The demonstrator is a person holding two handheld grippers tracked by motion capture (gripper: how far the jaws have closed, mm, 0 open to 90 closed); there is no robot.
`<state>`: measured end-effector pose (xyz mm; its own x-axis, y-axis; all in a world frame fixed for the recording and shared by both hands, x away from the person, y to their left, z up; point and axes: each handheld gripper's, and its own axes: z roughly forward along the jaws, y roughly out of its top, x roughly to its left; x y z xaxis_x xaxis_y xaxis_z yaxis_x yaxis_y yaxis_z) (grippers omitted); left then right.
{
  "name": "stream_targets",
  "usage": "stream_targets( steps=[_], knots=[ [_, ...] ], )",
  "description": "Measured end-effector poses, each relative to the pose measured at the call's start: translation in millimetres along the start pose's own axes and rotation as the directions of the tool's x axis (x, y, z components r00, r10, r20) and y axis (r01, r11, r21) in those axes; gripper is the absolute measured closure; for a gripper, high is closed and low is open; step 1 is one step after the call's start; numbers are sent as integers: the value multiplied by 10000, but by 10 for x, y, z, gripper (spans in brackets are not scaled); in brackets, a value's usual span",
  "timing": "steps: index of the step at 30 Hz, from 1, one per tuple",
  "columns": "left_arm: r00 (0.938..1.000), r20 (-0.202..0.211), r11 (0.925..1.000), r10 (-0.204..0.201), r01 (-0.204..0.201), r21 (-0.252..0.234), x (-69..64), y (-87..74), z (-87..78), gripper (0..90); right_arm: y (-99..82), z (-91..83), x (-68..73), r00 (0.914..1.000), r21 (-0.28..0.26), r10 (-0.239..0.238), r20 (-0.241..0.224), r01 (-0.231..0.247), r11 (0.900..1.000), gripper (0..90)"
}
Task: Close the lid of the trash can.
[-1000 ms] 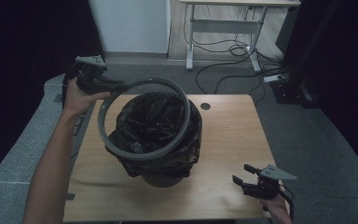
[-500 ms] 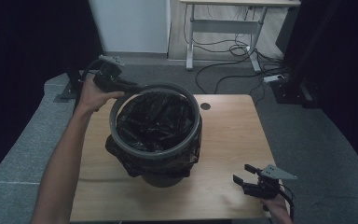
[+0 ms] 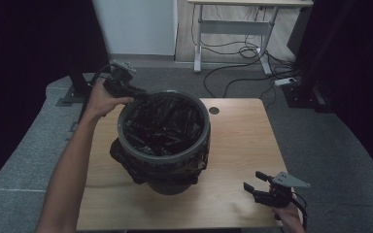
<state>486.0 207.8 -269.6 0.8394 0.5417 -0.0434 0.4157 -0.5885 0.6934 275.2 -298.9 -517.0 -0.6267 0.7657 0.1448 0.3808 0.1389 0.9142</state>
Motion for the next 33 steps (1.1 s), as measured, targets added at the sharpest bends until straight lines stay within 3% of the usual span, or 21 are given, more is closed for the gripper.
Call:
stream_targets(
  steps=[16, 19, 23, 30, 33],
  knots=[
    [9998, -206, 9999, 79, -81, -69, -16, 17, 55, 751, -7, -3, 5, 10000, 59, -60, -18, 60, 10000, 250],
    [9999, -162, 10000, 22, -21, 49, -10, 16, 85, 640, -11, -10, -4, 10000, 57, -33, 12, 33, 10000, 250],
    [10000, 19, 9998, 35, -35, -212, -4, -9, 85, 542, -15, -21, -12, 10000, 47, -42, 33, 41, 10000, 250],
    [9997, -248, 9923, 17, -47, -1238, 5, -60, -110, 440, -21, -27, -14, 10000, 56, -30, 49, 29, 10000, 250],
    [9993, -381, 9914, -24, -26, -1308, 7, -94, -174, 421, -18, -19, -11, 10000, 65, -35, 49, 35, 10000, 250]
  ],
)
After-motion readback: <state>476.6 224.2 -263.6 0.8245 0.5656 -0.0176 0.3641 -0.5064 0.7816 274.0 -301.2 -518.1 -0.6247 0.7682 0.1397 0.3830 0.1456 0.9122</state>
